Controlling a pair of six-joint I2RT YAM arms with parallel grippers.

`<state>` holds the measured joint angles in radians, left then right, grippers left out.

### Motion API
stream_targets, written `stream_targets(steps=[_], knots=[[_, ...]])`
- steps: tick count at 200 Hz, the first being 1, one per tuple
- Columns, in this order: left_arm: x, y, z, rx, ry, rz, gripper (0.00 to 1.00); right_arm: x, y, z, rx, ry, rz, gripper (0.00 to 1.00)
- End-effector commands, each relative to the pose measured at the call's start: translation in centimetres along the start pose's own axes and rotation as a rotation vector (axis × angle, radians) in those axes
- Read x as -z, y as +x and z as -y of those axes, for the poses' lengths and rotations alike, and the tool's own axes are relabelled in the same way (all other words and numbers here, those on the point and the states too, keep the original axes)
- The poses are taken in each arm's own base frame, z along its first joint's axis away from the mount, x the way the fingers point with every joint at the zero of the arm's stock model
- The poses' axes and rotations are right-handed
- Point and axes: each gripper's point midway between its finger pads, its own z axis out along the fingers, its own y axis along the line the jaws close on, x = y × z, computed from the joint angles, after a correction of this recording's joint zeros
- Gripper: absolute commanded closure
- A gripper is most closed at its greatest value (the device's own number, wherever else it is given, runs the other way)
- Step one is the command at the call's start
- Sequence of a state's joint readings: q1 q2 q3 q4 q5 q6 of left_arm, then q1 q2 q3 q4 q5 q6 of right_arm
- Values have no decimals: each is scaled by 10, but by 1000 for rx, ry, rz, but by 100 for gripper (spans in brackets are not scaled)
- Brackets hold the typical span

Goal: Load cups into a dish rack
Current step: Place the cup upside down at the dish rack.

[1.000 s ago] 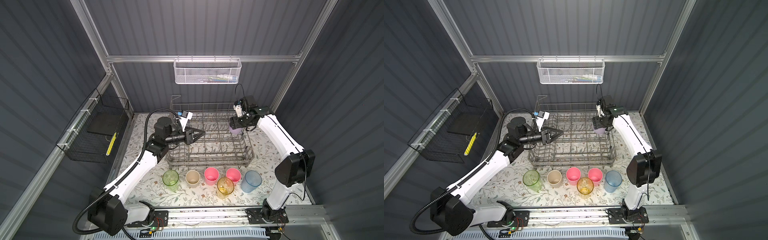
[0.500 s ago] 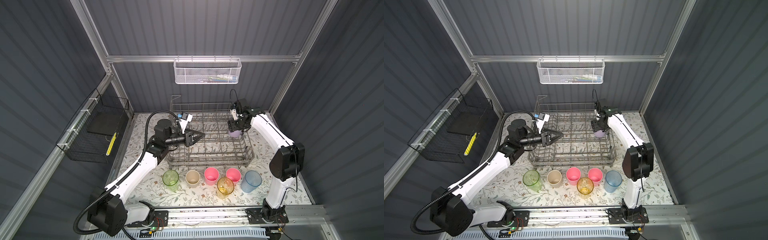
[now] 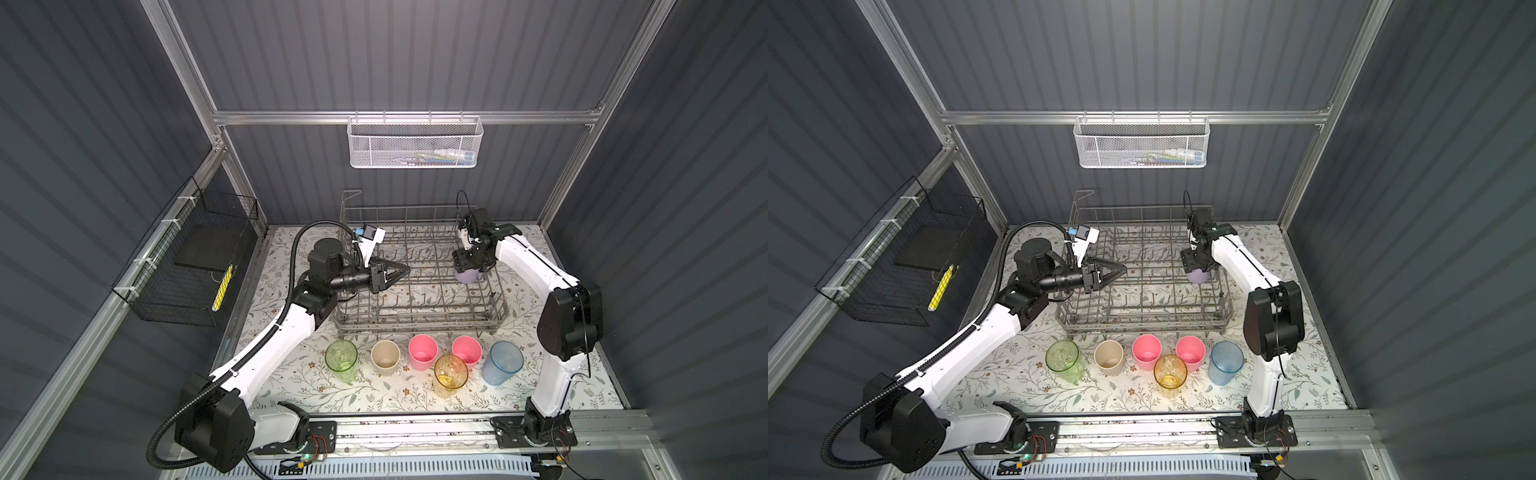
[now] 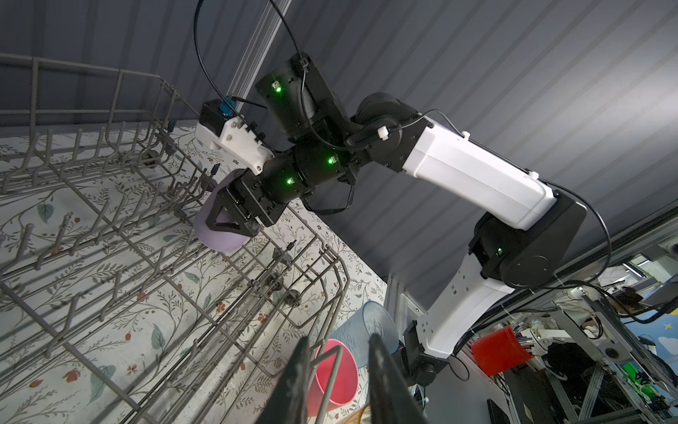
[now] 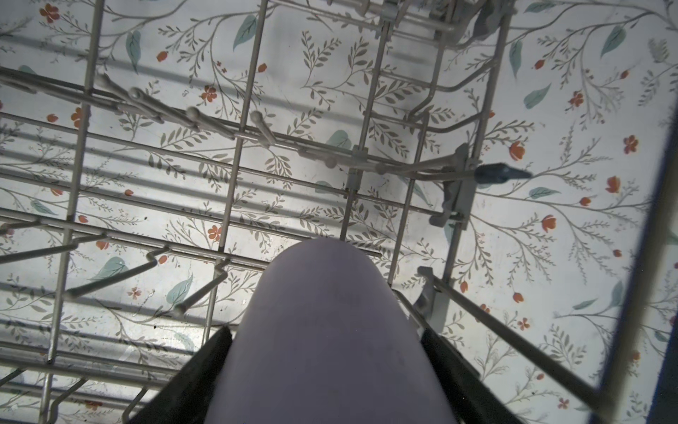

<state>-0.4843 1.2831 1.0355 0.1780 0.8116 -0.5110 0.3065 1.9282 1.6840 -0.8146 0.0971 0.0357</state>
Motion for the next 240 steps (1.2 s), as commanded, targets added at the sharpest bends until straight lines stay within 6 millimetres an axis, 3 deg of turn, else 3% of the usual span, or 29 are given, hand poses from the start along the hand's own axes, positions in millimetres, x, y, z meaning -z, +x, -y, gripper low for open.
stream_targets(steps=[1, 55, 95, 126, 161, 188, 240], knots=[[0, 2, 0, 6, 18, -2, 72, -8, 0, -5, -13, -7, 5, 44], [0, 4, -1, 13, 17, -4, 72, -19, 5, -8, -34, -13, -3, 35], [0, 5, -2, 16, 14, -5, 72, -21, 9, -8, -41, -7, -4, 21], [0, 5, -2, 18, 14, -5, 72, -17, 9, -5, -49, 4, 11, 7], [0, 7, -3, 21, 14, -7, 72, -12, 9, -3, -55, 15, 35, 2], [0, 5, -3, 21, 12, -4, 72, 2, 2, 1, -72, 24, 98, 1], [0, -1, -4, 19, -7, 17, 71, 50, -18, 14, -101, 69, 245, 1]])
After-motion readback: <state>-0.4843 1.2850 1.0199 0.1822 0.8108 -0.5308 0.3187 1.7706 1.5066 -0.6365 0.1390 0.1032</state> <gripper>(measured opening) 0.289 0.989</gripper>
